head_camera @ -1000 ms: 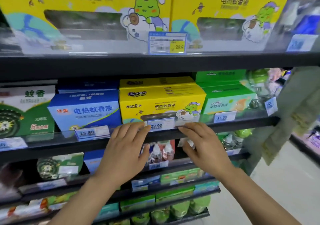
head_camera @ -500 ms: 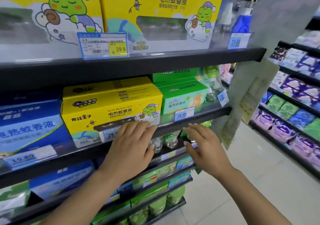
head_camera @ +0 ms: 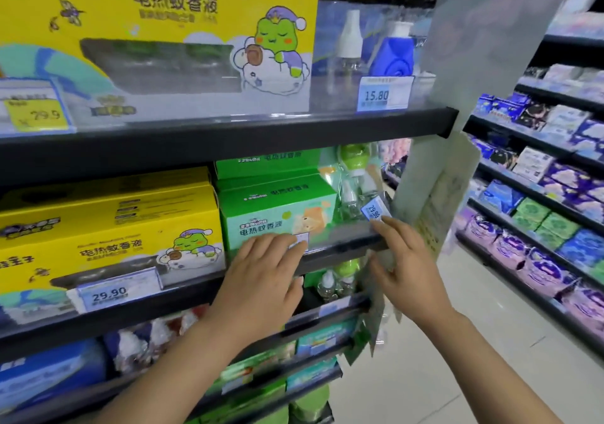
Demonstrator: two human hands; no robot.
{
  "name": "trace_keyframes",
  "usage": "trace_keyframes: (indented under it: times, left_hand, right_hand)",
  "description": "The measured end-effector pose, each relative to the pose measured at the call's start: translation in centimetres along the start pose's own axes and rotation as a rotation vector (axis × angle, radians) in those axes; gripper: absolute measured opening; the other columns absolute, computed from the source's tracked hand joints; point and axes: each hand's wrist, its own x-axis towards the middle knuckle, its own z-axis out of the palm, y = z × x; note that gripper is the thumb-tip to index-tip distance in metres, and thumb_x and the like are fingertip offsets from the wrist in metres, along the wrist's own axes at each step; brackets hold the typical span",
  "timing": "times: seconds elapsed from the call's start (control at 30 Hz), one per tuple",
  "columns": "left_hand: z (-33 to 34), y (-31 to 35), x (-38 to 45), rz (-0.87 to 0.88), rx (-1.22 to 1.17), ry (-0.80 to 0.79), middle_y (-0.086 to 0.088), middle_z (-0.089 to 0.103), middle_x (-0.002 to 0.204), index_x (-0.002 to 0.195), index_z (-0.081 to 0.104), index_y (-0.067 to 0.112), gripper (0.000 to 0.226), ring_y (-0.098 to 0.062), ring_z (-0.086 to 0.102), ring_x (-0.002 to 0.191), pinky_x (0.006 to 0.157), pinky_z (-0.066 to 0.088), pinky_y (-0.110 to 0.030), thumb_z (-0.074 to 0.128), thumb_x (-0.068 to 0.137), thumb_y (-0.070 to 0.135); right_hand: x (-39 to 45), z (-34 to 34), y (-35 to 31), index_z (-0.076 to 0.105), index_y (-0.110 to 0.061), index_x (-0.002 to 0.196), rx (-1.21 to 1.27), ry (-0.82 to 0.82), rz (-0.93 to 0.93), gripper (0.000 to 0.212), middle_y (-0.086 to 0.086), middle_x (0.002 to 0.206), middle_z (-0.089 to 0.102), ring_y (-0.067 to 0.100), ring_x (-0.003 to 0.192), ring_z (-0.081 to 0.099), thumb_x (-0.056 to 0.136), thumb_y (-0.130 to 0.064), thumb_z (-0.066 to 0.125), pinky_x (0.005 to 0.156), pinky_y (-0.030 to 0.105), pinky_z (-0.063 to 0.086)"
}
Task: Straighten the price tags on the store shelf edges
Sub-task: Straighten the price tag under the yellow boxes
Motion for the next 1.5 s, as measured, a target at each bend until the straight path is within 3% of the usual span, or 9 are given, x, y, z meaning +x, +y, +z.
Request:
trace_keyframes:
  times: [0.17,0.33,0.57,0.9,1.2,1.5]
  left_hand:
    - [2.0,2.1,1.3,-0.096,0.019,0.002,-0.003,0.062,0.115,0.118,0.063,0.011,0.048,-0.022,0.046,0.106,0.100,0.028,-0.039,0.042,0.083,0.035]
    - [2.9,3.7,2.1,-0.167,0.068,0.040,-0.003,0.063,0.111,0.117,0.064,0.009,0.046,-0.025,0.050,0.103,0.100,0.028,-0.042,0.043,0.084,0.033]
    - [3.6,5.2,3.3,-0.224,0.077,0.037,-0.003,0.061,0.118,0.119,0.062,0.009,0.047,-0.022,0.049,0.106,0.093,0.032,-0.039,0.044,0.085,0.034]
    - [4.2,5.7,4.0,-0.220,0.089,0.050,-0.005,0.059,0.119,0.120,0.060,0.006,0.047,-0.026,0.050,0.107,0.091,0.035,-0.040,0.045,0.084,0.031]
    - [4.0,5.4,4.0,-0.206,0.094,0.034,-0.005,0.058,0.118,0.121,0.060,0.007,0.046,-0.026,0.051,0.106,0.093,0.035,-0.039,0.047,0.084,0.030]
    - [4.1,5.3,3.9,-0.201,0.103,0.030,-0.005,0.057,0.119,0.122,0.058,0.006,0.047,-0.026,0.050,0.107,0.093,0.034,-0.039,0.049,0.083,0.030]
  right_hand:
    - [1.5,0.1,3.0,0.047,-0.006,0.135,0.053,0.029,-0.070,0.054,0.011,0.137,0.047,0.026,0.122,0.043,0.084,-0.009,0.065,0.103,0.023,0.028]
    - [3.0,0.3,4.6,0.041,-0.009,0.140,0.128,-0.015,-0.113,0.060,0.009,0.140,0.046,0.022,0.124,0.042,0.085,-0.008,0.065,0.102,0.017,0.025]
    - [3.8,1.0,5.8,0.045,-0.011,0.137,0.116,-0.044,-0.154,0.057,0.009,0.134,0.052,0.028,0.114,0.053,0.084,-0.010,0.065,0.093,0.035,0.044]
    - [3.9,1.8,5.8,0.052,-0.009,0.130,0.068,-0.030,-0.353,0.048,0.006,0.129,0.057,0.023,0.118,0.047,0.083,-0.013,0.057,0.096,0.043,0.045]
    - [3.7,2.4,5.5,0.053,-0.012,0.130,0.023,-0.032,-0.369,0.044,0.002,0.132,0.055,0.023,0.121,0.047,0.087,-0.020,0.048,0.095,0.042,0.044]
    - [3.7,2.5,5.0,0.056,-0.009,0.128,0.017,-0.016,-0.364,0.046,0.005,0.126,0.059,0.027,0.117,0.051,0.083,-0.014,0.057,0.093,0.046,0.046]
